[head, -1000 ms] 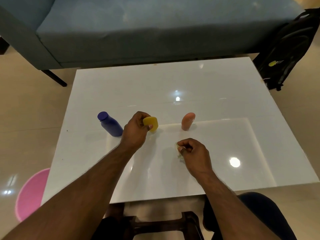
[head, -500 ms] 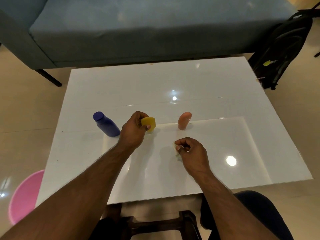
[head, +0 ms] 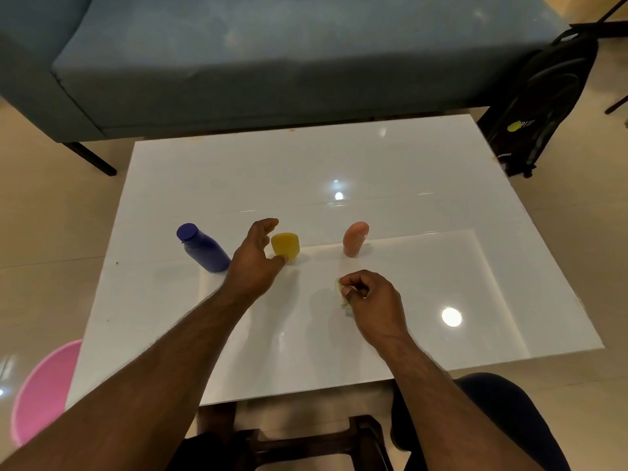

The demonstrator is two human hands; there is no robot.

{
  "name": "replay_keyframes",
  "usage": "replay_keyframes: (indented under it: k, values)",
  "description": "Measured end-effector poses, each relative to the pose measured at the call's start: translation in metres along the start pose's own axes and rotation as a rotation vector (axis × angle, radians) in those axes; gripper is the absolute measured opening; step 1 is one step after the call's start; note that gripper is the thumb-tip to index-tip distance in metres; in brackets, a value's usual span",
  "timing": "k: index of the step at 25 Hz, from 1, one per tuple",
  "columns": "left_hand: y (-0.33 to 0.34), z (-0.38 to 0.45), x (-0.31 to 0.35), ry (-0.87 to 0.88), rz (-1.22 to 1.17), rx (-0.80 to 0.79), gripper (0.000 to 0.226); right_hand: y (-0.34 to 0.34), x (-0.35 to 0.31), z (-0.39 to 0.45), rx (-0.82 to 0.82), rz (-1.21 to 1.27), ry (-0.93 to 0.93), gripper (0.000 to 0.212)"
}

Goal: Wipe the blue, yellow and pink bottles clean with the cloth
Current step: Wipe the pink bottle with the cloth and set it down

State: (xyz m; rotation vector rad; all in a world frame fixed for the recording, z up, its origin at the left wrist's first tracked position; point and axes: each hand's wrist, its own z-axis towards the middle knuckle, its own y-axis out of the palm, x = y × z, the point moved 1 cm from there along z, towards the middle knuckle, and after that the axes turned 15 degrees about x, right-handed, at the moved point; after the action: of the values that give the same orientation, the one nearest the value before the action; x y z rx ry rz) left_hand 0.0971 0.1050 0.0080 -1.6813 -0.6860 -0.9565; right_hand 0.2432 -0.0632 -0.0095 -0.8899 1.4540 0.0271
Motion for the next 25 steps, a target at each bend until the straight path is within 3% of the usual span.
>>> replay_keyframes:
  k: [2,5,8,11,17,25]
  values:
    - [-0.004,-0.017,0.007,0.034,-0.023,0.112,0.065,-0.003,-0.001,0.000,0.006,0.004,0.000,0.016]
    - [0.007,-0.060,0.022,0.286,-0.014,0.258,0.046,-0.006,0.000,0.001,0.025,-0.004,0.016,0.013]
    - [0.039,-0.077,0.035,0.205,0.062,0.069,0.034,-0.010,0.000,0.001,0.046,-0.028,0.009,0.012]
    - [0.063,-0.062,0.046,0.093,0.113,-0.037,0.044,-0.016,0.001,0.002,0.056,-0.003,0.001,0.014]
    - [0.089,-0.029,0.063,0.077,0.189,-0.087,0.059,-0.025,0.003,0.007,0.061,-0.016,0.017,0.016]
    - [0.102,-0.014,0.061,0.156,0.220,-0.083,0.041,-0.026,0.008,0.008,0.055,-0.032,0.041,0.012]
